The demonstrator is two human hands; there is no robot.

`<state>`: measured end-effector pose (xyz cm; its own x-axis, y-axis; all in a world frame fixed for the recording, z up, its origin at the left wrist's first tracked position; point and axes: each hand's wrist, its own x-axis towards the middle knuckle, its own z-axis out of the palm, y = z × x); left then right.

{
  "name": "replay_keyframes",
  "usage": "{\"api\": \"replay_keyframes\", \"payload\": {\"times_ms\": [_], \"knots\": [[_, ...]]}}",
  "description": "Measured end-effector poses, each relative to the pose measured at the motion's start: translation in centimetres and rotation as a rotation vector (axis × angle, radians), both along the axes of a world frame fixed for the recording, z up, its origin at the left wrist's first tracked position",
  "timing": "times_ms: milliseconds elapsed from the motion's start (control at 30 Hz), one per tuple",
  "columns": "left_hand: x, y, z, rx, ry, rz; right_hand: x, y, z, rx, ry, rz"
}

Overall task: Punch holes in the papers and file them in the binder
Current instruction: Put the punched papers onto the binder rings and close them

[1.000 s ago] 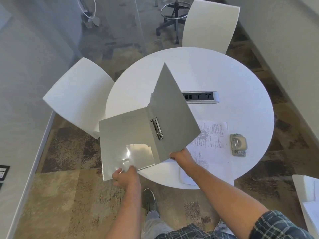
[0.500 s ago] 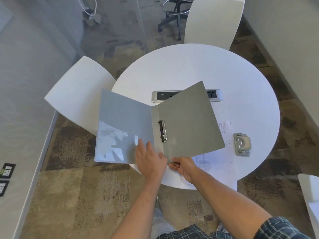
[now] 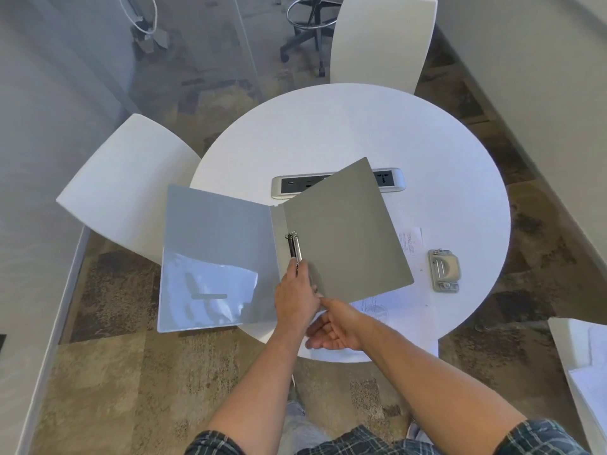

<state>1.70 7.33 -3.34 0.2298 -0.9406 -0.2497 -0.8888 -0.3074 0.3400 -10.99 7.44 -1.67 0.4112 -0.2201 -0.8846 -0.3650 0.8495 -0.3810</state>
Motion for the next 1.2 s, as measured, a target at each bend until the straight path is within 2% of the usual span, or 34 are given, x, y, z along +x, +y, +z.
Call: {"api": "replay_keyframes", "payload": {"times_ms": [67, 200, 267, 433, 533, 700, 767, 833, 967, 1200], "knots": [[0.3, -0.2, -0.3, -0.07, 0.037, 0.008, 0.5, -0.7, 1.4, -0.173, 0.063, 0.035], [0.5, -0.6, -0.3, -0.126, 0.024, -0.004, 0.8, -2.3, 1.5, -0.774, 0.358, 0.105], [0.4, -0.6, -0.4, -0.16, 0.032, -0.014, 0.8, -3.1, 1.3, -0.899, 0.451, 0.086], [0.8, -0.8, -0.7, -0.17, 0.008, 0.121, 0.8, -4.4, 1.7, -0.927, 0.6, 0.124], [1.5, -1.5, -0.9, -0.131, 0.038, 0.152, 0.8, -5.1, 1.0, -0.973, 0.656, 0.26], [2.8, -2.6, -0.9, -0.124, 0.024, 0.087, 0.3, -6.1, -0.1, -1.028, 0.691, 0.51], [3.1, -3.1, -0.9, -0.132, 0.013, 0.047, 0.2, -6.6, -1.1, -1.098, 0.654, 0.555], [3.4, -3.4, -0.9, -0.164, -0.02, -0.003, 0.2, -7.0, -1.8, -1.155, 0.535, 0.563], [3.8, -3.5, -1.2, -0.249, -0.074, -0.088, 0.7, -7.4, -2.1, -1.116, 0.303, 0.53], [4.1, -3.9, -2.1, -0.236, -0.058, -0.044, 1.8, -7.5, -2.7, -1.054, 0.235, 0.529]]}}
